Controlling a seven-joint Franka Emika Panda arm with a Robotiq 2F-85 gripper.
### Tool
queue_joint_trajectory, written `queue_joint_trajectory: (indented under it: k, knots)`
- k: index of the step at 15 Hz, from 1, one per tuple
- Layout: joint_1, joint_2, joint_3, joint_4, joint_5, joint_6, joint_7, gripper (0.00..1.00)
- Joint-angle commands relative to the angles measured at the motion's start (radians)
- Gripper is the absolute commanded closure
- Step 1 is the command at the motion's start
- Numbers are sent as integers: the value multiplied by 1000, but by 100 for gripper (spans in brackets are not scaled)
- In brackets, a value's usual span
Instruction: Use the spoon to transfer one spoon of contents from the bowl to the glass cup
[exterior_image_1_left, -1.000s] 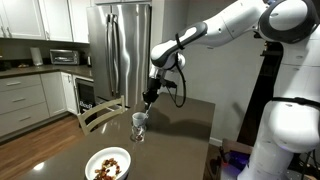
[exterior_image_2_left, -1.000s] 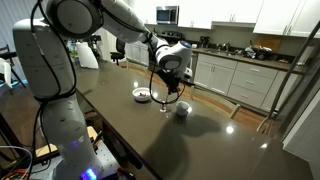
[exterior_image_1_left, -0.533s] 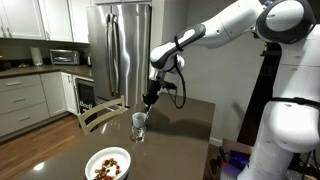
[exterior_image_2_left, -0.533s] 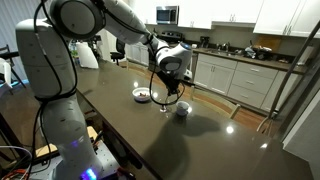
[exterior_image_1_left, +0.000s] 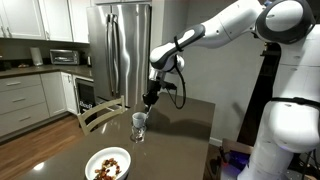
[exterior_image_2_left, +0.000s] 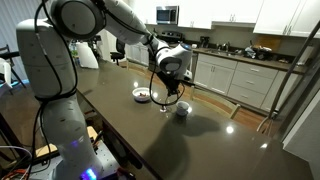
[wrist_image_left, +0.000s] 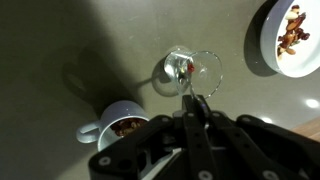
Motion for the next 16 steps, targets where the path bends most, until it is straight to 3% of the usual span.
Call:
queue_joint_trajectory:
  k: [1, 2, 3, 13, 16]
  knots:
    - [3, 12, 3, 9, -12, 4, 30, 86]
    - [3, 13, 3, 8, -12, 5, 30, 69]
    - [3, 14, 3, 8, -12, 5, 31, 67]
    - [7, 3, 9, 4, -23, 12, 42, 2]
    - [8, -1, 11, 5, -27, 10, 44, 0]
